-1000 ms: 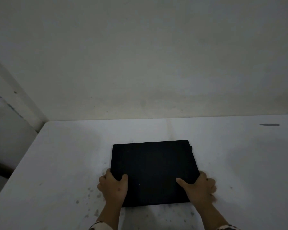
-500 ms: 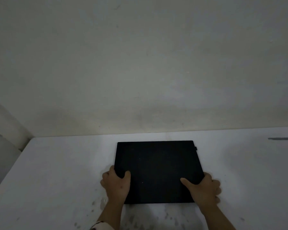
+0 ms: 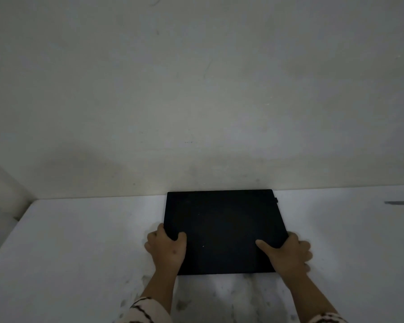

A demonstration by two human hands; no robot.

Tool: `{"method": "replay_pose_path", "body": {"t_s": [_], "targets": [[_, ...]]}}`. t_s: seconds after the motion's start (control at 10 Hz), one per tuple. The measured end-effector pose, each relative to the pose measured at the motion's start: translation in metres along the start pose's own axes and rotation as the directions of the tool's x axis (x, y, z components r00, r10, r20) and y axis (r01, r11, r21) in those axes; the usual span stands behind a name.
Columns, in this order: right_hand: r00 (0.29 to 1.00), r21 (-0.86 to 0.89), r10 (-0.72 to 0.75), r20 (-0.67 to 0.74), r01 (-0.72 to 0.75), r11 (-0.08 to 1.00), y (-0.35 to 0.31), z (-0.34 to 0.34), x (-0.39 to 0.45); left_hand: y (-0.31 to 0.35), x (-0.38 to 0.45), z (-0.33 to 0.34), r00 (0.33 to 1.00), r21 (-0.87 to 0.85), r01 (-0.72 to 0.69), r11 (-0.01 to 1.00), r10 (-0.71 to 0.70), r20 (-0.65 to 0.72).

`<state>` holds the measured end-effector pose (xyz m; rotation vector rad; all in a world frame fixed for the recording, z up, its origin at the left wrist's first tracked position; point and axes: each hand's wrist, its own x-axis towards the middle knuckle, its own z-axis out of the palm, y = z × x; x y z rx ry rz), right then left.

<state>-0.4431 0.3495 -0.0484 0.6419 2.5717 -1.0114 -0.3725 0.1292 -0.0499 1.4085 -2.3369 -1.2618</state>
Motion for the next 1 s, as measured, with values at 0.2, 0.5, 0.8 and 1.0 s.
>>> {"method": "replay_pose_path", "body": {"t_s": [0.2, 0.5, 0.8, 1.0], "targets": [[1.000, -0.036, -0.004, -0.011, 0.004, 0.999, -0.005, 0.002, 0.003, 0.002, 0.007, 0.002, 1.000, 0.027, -0.001, 1.000, 0.001, 0.008], [0.999, -0.100, -0.045, 0.010, 0.046, 0.994, -0.007, -0.002, 0.006, 0.003, 0.005, -0.005, 0.994, 0.084, -0.008, 0.996, -0.001, 0.109], [0.986, -0.226, -0.147, 0.076, 0.161, 0.961, -0.021, -0.010, -0.016, 0.019, 0.000, -0.024, 0.963, 0.308, -0.092, 0.947, 0.006, 0.268], [0.888, -0.205, -0.456, 0.051, 0.456, 0.866, -0.072, -0.042, -0.040, 0.060, -0.010, -0.062, 0.903, 0.320, -0.396, 0.860, 0.304, 0.303]]}}
